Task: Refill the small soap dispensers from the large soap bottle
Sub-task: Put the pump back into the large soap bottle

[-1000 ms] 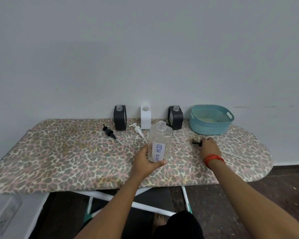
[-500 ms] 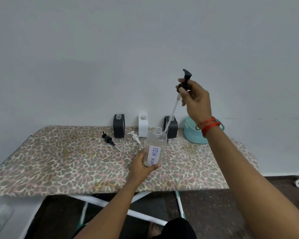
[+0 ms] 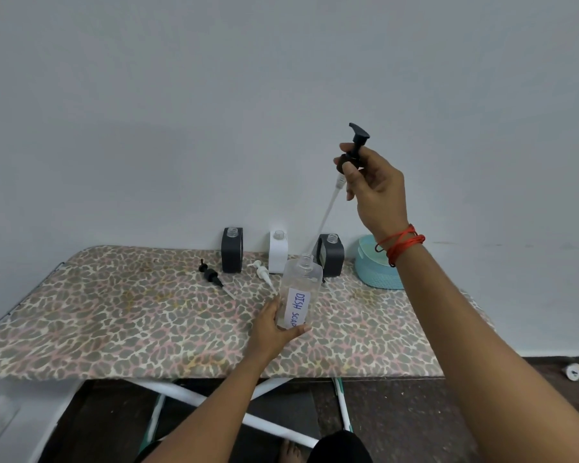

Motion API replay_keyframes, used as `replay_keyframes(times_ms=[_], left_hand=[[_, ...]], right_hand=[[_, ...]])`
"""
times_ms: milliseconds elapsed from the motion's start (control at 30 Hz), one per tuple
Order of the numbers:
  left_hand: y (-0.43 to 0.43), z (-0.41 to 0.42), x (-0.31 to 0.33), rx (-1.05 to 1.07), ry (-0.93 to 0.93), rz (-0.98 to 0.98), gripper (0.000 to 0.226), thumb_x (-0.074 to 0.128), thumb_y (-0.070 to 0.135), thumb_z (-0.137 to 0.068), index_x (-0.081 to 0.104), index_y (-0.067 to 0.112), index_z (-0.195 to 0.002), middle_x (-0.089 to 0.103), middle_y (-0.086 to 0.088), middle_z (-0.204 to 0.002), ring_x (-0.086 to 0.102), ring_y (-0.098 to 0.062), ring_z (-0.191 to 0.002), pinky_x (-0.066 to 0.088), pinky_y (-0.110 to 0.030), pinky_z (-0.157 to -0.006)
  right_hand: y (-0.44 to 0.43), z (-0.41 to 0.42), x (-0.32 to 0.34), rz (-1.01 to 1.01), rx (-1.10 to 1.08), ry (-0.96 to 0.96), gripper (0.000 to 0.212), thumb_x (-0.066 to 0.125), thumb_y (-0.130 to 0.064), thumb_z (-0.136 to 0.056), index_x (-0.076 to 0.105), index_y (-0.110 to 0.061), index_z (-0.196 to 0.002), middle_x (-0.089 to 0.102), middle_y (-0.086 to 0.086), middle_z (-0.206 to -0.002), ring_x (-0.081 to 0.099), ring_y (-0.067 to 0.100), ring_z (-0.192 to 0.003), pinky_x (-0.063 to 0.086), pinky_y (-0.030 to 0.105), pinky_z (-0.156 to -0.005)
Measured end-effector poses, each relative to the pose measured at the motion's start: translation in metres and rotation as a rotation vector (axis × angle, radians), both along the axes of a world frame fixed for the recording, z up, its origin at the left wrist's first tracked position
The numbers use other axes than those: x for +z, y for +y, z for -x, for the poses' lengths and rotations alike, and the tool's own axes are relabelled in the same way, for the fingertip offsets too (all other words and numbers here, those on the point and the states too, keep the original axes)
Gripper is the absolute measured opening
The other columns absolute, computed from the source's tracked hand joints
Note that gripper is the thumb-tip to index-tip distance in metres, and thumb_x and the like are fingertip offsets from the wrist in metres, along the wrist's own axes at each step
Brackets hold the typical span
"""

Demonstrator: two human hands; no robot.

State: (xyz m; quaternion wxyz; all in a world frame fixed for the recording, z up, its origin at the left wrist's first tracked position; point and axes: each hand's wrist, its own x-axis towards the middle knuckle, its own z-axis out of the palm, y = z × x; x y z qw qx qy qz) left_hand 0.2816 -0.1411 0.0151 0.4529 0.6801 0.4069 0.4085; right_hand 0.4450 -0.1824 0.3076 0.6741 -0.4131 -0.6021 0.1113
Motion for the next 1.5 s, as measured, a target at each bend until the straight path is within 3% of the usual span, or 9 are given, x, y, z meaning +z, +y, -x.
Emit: replay_keyframes(times_ms=[133,333,633,800,867,1033,1200,1367,1500], left_hand=[[0.001,0.001,0.000,-0.004,-0.006,-0.006,0.079,0.094,0.040,-0.067,0.058,0.022,-0.135,0.066,0.012,-0.123,0.064,-0.008,-0.116,0.058,-0.028,-0.093],[0.003,0.001,-0.002,-0.001,-0.003,-0.004,0.078,0.094,0.047,-0.065,0.059,0.023,-0.130,0.068,0.010,-0.122,0.066,-0.009,-0.113,0.059,-0.031,-0.090],[0.008,0.000,-0.010,0.019,0.023,0.027,0.091,0.093,0.057,-0.061,0.057,0.015,-0.134,0.068,0.006,-0.124,0.065,-0.010,-0.113,0.058,-0.030,-0.092],[0.008,-0.002,-0.010,0.022,0.032,0.020,0.096,0.088,0.068,-0.058,0.055,0.021,-0.135,0.067,0.009,-0.123,0.065,-0.009,-0.112,0.059,-0.034,-0.091],[0.008,-0.002,-0.010,0.018,0.035,0.019,0.095,0.088,0.069,-0.059,0.055,0.022,-0.135,0.067,0.008,-0.124,0.065,-0.011,-0.113,0.059,-0.035,-0.091],[0.011,0.000,-0.010,0.033,0.021,0.016,0.092,0.089,0.068,-0.057,0.057,0.025,-0.132,0.068,0.010,-0.120,0.065,-0.009,-0.111,0.059,-0.036,-0.090],[0.011,-0.001,-0.013,0.040,0.045,0.012,0.094,0.087,0.071,-0.055,0.058,0.021,-0.129,0.067,0.010,-0.120,0.064,-0.009,-0.111,0.058,-0.036,-0.092],[0.008,-0.001,-0.009,0.037,0.056,0.002,0.090,0.088,0.069,-0.058,0.057,0.023,-0.129,0.067,0.011,-0.119,0.065,-0.008,-0.109,0.059,-0.030,-0.088],[0.008,-0.002,-0.010,0.026,0.056,0.014,0.087,0.092,0.056,-0.063,0.056,0.020,-0.133,0.067,0.004,-0.123,0.064,-0.012,-0.113,0.058,-0.038,-0.091]], right_hand=[[0.007,0.006,-0.023,0.069,0.005,-0.015,0.027,0.061,-0.004,-0.096,0.064,-0.016,-0.120,0.072,-0.006,-0.107,0.066,0.020,-0.090,0.052,0.030,-0.059],[0.022,0.006,-0.099,0.379,-0.056,-0.209,0.029,0.072,-0.012,-0.090,0.072,-0.013,-0.120,0.075,0.000,-0.111,0.069,0.022,-0.090,0.056,0.051,-0.087],[0.021,0.009,-0.159,0.479,-0.030,-0.038,0.031,0.077,-0.012,-0.086,0.073,-0.009,-0.116,0.076,0.002,-0.108,0.071,0.022,-0.104,0.055,0.051,-0.093],[0.028,0.024,-0.161,0.435,-0.249,-0.053,0.037,0.091,-0.032,-0.069,0.061,-0.024,-0.090,0.059,-0.008,-0.078,0.050,0.002,-0.064,0.045,0.016,-0.062],[0.032,0.030,-0.161,0.451,-0.332,-0.061,0.052,0.094,-0.039,-0.061,0.049,-0.024,-0.082,0.050,-0.008,-0.076,0.042,0.003,-0.061,0.039,0.013,-0.057],[0.032,0.022,-0.155,0.535,-0.160,-0.055,0.070,0.093,-0.042,-0.063,0.058,-0.021,-0.119,0.061,-0.008,-0.112,0.055,0.006,-0.077,0.051,0.025,-0.071],[0.025,0.004,-0.154,0.492,0.041,-0.052,0.037,0.079,-0.012,-0.085,0.070,-0.012,-0.121,0.074,0.002,-0.114,0.062,0.021,-0.084,0.056,0.051,-0.090],[0.030,0.025,-0.158,0.490,-0.194,-0.048,0.047,0.091,-0.030,-0.070,0.068,-0.018,-0.110,0.062,0.002,-0.095,0.051,0.008,-0.069,0.048,0.027,-0.067],[0.035,0.039,-0.156,0.494,-0.316,-0.172,0.049,0.088,-0.059,-0.057,0.055,-0.048,-0.092,0.055,-0.010,-0.095,0.054,-0.005,-0.078,0.038,0.010,-0.061]])
